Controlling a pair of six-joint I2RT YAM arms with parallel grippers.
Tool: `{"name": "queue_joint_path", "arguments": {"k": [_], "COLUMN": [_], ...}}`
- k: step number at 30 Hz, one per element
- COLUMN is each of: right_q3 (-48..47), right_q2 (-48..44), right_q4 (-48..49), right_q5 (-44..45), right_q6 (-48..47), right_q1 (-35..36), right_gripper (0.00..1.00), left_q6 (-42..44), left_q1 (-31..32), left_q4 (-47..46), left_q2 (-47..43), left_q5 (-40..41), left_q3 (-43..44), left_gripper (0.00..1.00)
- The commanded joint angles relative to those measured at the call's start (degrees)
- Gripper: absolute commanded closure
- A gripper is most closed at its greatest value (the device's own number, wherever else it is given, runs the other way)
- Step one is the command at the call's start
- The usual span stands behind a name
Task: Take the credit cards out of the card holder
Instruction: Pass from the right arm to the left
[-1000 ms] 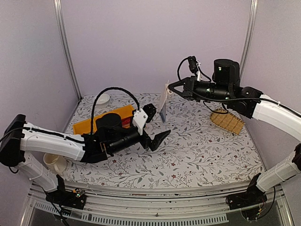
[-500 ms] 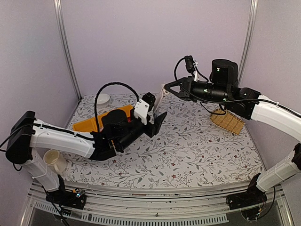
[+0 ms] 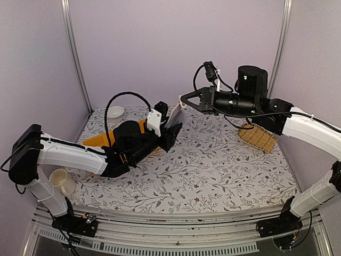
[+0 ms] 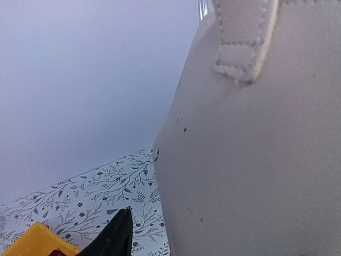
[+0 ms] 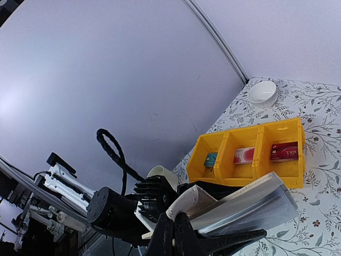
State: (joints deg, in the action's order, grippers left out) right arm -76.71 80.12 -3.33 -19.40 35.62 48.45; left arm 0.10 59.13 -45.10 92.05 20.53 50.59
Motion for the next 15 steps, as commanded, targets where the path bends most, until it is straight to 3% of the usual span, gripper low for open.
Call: {"name": "queue_joint_path", "arguments": {"k": [1, 4, 6, 12, 15], "right_q3": [-2.13, -2.2, -2.34, -2.48, -2.31], "right_q2": [-0.62, -0.6, -0.46, -0.49, -0.16], "right_q4": [3.66, 4.64, 4.91, 4.12, 2.16], "right_q5": [-1.87, -2.67, -2.98, -3.5, -5.21], "right_q6": [-0.89, -0.86, -0.81, -1.46, -3.25], "right_q1": [0.35, 0.34, 0.35, 0.27, -1.38], "right_gripper": [0.98, 0.98, 0.99, 0.98, 0.98], "left_q6": [-3.15, -3.08, -2.29, -1.25, -1.88], "left_q1": [-1.85, -2.09, -2.11, -2.09, -2.07], "left_q4": [-3.09, -5.11, -5.43, -7.68, -5.63], "left_q2": [-0.83, -1.0, -0.83, -2.24, -4.21], "left_q5": [-5.53, -7.13, -7.56, -9.45, -11.6], "left_q3": [-3.03, -4.49, -4.47, -5.72, -6.12], "left_gripper": [0.46, 0.43, 0.47, 1.0, 1.0]}}
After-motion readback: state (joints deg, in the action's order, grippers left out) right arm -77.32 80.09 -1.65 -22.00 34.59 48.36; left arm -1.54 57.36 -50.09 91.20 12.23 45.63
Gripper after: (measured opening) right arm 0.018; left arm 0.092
